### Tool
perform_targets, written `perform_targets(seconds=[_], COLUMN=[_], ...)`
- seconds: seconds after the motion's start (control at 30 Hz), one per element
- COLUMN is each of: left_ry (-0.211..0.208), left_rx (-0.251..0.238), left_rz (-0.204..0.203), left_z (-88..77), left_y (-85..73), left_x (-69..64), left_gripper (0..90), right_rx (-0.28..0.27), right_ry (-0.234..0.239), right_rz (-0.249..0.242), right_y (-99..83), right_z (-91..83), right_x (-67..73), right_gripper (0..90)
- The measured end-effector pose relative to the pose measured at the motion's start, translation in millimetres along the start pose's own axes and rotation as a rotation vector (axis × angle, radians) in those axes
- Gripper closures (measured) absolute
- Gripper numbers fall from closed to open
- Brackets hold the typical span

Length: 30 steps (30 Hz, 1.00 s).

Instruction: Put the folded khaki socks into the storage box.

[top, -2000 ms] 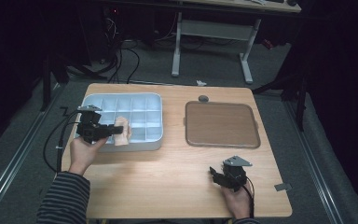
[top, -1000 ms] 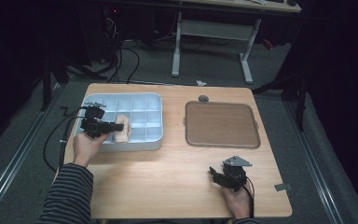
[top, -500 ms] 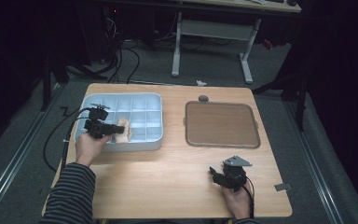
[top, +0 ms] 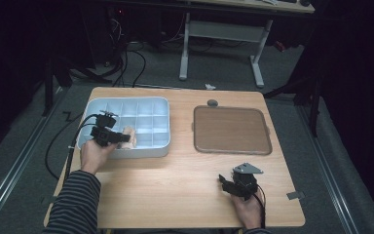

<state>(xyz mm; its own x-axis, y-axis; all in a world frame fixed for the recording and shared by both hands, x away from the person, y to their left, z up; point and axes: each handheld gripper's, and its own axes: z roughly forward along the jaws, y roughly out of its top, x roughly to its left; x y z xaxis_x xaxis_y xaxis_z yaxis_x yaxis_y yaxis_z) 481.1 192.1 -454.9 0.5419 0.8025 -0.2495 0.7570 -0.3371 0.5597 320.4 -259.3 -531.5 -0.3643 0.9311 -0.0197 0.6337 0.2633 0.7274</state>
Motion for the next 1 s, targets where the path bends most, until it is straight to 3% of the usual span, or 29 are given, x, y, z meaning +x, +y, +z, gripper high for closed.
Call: perform_targets(seconds=[0.3,0.4,0.7,1.0], left_ry=[0.002,0.036,0.037,0.043], left_rx=[0.009,0.053,0.056,0.033], left_rz=[-0.017,0.000,0.005,-0.006], left_z=[5.7,12.7,17.1,11.5], left_y=[-4.2,-7.8,-8.7,-7.0], left_x=[4.8,5.7,4.8,0.4], left_gripper=[74.5,74.5,73.5,61.8], right_rx=[0.000,0.000,0.000,0.000], right_ry=[0.000,0.000,0.000,0.000], right_rz=[0.000,0.000,0.001,0.000], right_y=[0.0,0.0,0.0,0.0], right_z=[0.0,0.0,0.0,0.0], right_x=[0.0,0.0,0.0,-0.1], right_gripper=[35.7,35.7,35.7,35.6])
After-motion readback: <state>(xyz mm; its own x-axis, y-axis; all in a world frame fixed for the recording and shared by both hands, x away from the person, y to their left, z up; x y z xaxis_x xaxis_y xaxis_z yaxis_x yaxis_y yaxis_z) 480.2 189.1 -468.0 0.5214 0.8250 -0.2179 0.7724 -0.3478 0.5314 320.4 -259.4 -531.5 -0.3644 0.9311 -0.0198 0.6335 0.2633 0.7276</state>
